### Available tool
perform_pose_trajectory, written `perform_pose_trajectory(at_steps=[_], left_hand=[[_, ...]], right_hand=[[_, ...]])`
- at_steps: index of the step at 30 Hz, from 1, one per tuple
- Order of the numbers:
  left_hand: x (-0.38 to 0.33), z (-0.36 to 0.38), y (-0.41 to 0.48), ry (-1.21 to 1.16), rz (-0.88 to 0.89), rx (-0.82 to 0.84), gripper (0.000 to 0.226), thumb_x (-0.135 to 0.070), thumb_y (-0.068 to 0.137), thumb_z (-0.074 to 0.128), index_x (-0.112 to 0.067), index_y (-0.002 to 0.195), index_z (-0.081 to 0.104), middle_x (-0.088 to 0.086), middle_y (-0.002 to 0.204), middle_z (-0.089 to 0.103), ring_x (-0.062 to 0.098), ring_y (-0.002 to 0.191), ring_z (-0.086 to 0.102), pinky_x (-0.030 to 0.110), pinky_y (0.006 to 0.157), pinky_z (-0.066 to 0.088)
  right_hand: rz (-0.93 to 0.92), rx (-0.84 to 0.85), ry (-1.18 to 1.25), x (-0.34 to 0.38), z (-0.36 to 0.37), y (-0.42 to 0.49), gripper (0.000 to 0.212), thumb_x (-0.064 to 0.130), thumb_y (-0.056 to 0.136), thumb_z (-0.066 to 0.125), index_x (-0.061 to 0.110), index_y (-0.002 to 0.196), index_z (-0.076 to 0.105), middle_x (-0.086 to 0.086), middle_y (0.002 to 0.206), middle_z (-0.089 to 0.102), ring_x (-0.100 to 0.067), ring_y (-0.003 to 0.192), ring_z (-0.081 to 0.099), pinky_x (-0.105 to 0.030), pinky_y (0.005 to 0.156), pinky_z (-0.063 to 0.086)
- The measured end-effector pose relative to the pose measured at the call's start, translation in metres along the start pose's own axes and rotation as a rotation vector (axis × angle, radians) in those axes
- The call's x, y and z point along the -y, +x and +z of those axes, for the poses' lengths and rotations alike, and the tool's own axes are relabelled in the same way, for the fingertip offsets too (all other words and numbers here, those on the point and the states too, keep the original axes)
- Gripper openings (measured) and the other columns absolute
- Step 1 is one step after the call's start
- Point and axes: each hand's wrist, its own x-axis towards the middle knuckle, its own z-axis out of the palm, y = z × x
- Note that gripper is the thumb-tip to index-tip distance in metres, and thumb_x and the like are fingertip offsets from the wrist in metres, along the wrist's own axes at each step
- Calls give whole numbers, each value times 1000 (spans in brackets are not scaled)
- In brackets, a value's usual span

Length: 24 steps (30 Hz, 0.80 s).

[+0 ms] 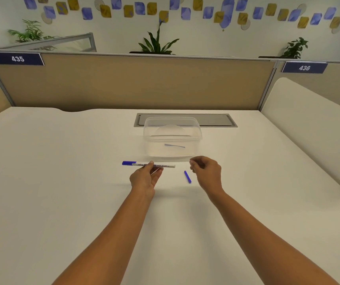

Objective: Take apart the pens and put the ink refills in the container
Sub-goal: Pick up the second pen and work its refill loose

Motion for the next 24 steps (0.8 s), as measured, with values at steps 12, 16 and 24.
perform_pose_trajectory(at_steps=[12,16,24], left_hand=[[5,2,0,201,7,-72,21,-24,80,66,-5,75,57,13,79,61,20,67,59,26,61,53],[3,-6,-1,494,409,-163,33,-17,77,70,-10,102,50,3,79,52,25,84,52,30,76,41],[12,-9,-1,1296,869,216,21,-16,79,66,-15,99,67,6,97,73,26,91,63,41,91,47]], right_hand=[[82,179,134,8,16,-8,14,9,84,62,-1,92,66,-7,72,64,-12,60,62,-10,60,54],[94,198,121,8,11,-4,6,10,85,61,6,83,65,-5,69,62,-12,60,59,-7,51,49],[104,355,182,13,15,-1,14,21,86,62,8,88,66,-2,73,65,-12,68,62,-17,60,51]])
